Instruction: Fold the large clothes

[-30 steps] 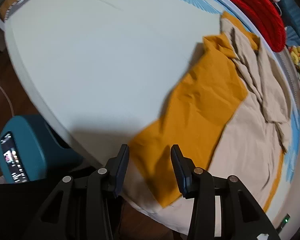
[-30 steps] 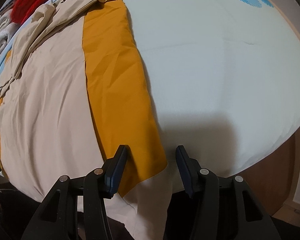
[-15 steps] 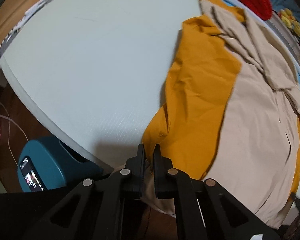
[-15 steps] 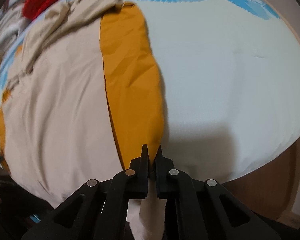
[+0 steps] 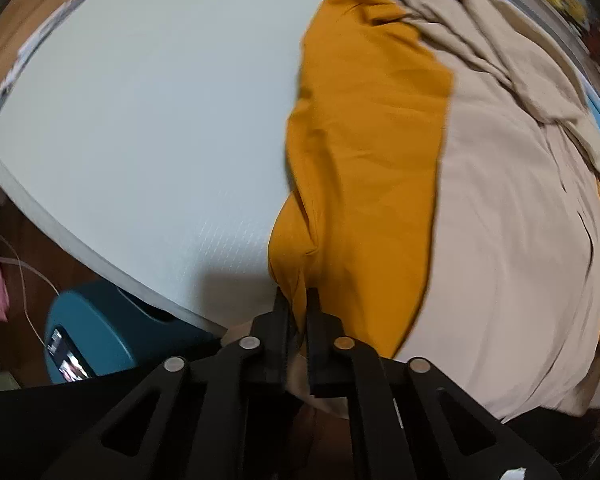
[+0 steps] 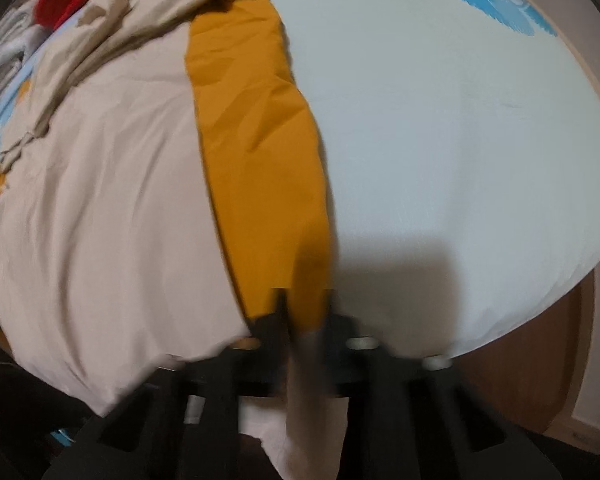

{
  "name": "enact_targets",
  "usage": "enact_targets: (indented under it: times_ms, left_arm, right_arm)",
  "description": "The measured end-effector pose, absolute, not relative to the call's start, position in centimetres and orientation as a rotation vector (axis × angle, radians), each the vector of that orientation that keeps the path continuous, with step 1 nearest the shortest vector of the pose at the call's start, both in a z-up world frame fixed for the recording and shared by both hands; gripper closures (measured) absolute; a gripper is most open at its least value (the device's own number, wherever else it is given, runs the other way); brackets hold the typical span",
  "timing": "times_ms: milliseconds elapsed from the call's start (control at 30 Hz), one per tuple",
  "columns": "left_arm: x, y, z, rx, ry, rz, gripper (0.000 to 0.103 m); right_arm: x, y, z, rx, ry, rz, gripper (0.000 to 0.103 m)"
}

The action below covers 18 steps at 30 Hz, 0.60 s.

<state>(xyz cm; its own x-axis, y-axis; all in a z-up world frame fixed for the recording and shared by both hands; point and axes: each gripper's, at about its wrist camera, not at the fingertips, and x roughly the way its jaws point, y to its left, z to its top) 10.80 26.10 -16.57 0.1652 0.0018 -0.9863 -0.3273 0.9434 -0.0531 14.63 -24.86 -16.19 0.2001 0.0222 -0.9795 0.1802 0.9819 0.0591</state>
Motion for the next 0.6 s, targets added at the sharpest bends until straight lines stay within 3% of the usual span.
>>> enact_targets:
  times_ms: [367,600]
  left_arm:
    - [8.1,24.4,-1.5,-0.273,1.133,-0.094,0.101]
    - [5.3,27.8,2.5,-0.367,1.089,-0.226,0.101]
  right_arm:
    - [11.7,-25.5,-3.4,0.357,1.041,0.047,0.099]
    - [8.1,-26.0,2.0,0.399,0.935,0.115,0.1]
